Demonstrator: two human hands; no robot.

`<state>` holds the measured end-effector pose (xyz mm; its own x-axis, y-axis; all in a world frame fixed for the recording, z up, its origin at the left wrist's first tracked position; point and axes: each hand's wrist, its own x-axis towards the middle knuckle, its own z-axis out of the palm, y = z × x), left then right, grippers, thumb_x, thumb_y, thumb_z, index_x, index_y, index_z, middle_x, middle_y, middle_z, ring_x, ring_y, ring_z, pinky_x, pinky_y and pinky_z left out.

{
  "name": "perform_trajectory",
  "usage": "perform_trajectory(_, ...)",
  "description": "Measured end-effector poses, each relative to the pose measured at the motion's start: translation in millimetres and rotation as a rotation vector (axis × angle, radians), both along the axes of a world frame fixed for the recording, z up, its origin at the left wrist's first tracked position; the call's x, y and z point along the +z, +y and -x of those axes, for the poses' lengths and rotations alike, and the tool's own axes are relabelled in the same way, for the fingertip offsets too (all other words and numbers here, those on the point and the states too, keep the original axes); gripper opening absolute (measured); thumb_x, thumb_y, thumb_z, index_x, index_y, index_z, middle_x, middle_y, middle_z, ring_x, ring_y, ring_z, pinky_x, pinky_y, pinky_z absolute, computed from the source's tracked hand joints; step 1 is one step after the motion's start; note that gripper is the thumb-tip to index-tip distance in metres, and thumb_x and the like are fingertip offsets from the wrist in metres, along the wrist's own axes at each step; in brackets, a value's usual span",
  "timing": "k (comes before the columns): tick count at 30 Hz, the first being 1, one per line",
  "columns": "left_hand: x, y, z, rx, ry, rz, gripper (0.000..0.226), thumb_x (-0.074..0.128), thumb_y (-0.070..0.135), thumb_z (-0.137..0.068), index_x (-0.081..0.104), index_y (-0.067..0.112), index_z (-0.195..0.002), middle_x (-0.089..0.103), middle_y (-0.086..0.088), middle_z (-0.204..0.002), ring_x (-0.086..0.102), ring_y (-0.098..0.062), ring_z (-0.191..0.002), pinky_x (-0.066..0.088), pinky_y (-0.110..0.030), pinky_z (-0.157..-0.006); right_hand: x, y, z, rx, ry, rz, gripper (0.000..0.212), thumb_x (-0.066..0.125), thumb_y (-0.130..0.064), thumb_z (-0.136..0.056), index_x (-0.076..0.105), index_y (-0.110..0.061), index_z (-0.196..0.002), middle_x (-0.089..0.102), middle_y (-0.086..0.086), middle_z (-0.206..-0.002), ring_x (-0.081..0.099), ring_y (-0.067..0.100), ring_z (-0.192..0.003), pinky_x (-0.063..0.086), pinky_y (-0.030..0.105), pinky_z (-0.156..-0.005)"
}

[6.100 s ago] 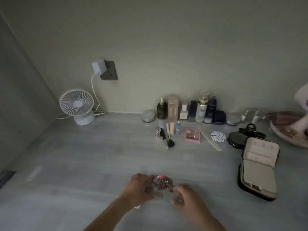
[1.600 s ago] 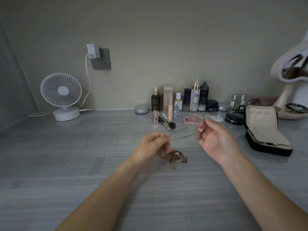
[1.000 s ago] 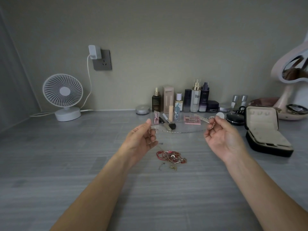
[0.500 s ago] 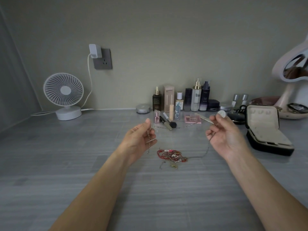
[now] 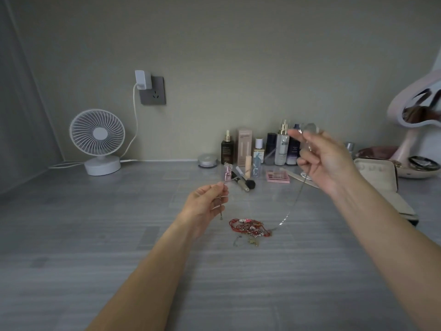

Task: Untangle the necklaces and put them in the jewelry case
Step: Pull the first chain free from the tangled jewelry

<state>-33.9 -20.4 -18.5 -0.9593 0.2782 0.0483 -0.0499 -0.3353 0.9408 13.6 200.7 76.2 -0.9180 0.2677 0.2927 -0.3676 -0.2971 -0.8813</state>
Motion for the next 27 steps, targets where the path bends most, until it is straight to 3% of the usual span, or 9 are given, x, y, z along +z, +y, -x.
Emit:
perform_trajectory(6, -7.8, 5.1, -3.4, -0.031, 0.130, 0.320, 0.011, 0.059, 0.015, -0.088, 0.064, 0.015, -0.078, 0.069, 0.009, -0.064, 0.057, -0.009, -0.070, 0.043, -0.019, -0.067, 42.9, -15.0, -3.1, -0.035, 0.073, -0.094, 0.015, 0.054, -0.012, -0.089, 0.051, -0.020, -0.077, 0.073, 0.000, -0.095, 0.023, 0.004, -0.033, 0.033, 0.017, -0.042)
perform_trajectory(10, -7.9, 9.4, -6.5, 0.020, 0.205, 0.492, 0.015, 0.063, 0.010, -0.085, 0.068, 0.001, -0.095, 0.065, 0.007, -0.075, 0.058, 0.009, -0.056, 0.040, -0.004, -0.055, 56.3, -19.6, -5.6, -0.047, 0.115, -0.108, 0.013, 0.053, -0.010, -0.090, 0.050, -0.019, -0.080, 0.074, -0.001, -0.090, 0.019, 0.004, -0.031, 0.028, 0.016, -0.039)
perform_trajectory(12, -4.8, 9.5, -6.9, 0.043, 0.196, 0.427, 0.012, 0.064, 0.012, -0.084, 0.069, 0.005, -0.093, 0.064, 0.006, -0.076, 0.058, 0.007, -0.061, 0.042, -0.007, -0.060, 55.9, -19.3, -6.4, -0.043, 0.119, -0.125, 0.013, 0.052, -0.010, -0.090, 0.051, -0.018, -0.080, 0.074, -0.002, -0.089, 0.019, 0.004, -0.031, 0.027, 0.016, -0.039)
perform_trajectory(15, 0.9, 7.9, -8.6, -0.004, 0.125, 0.173, 0.006, 0.065, 0.015, -0.083, 0.067, 0.018, -0.079, 0.067, 0.009, -0.074, 0.056, -0.006, -0.076, 0.042, -0.024, -0.076, 43.1, -19.3, -5.3, -0.034, 0.083, -0.164, 0.012, 0.053, -0.010, -0.090, 0.053, -0.018, -0.081, 0.074, 0.000, -0.089, 0.019, 0.004, -0.031, 0.026, 0.017, -0.040)
perform_trajectory(18, 2.8, 5.7, -7.8, -0.047, 0.116, 0.040, 0.002, 0.067, 0.018, -0.077, 0.066, 0.019, -0.075, 0.066, 0.008, -0.070, 0.056, -0.009, -0.074, 0.042, -0.027, -0.076, 22.3, -24.9, -5.6, -0.036, -0.001, -0.238, 0.011, 0.053, -0.010, -0.089, 0.054, -0.016, -0.081, 0.074, 0.001, -0.088, 0.022, 0.005, -0.033, 0.026, 0.018, -0.040)
perform_trajectory(23, 7.2, 7.5, -10.6, -0.053, 0.155, 0.026, 0.005, 0.064, 0.014, -0.080, 0.067, 0.016, -0.077, 0.067, 0.006, -0.065, 0.058, -0.007, -0.064, 0.044, -0.021, -0.066, -20.6, -48.8, -10.4, -0.029, -0.176, -0.546, 0.008, 0.057, -0.017, -0.089, 0.058, -0.011, -0.094, 0.073, 0.001, -0.097, 0.035, 0.001, -0.035, 0.029, 0.015, -0.039)
perform_trajectory(27, 7.8, 10.3, -12.9, 0.007, 0.199, 0.100, 0.002, 0.067, 0.017, -0.080, 0.068, 0.016, -0.079, 0.066, 0.006, -0.066, 0.055, -0.008, -0.062, 0.044, -0.020, -0.063, -44.4, -72.2, -10.9, 0.004, -0.225, -0.663, 0.002, 0.063, -0.016, -0.084, 0.062, -0.015, -0.086, 0.066, -0.004, -0.094, 0.048, -0.008, -0.052, 0.035, 0.014, -0.055)
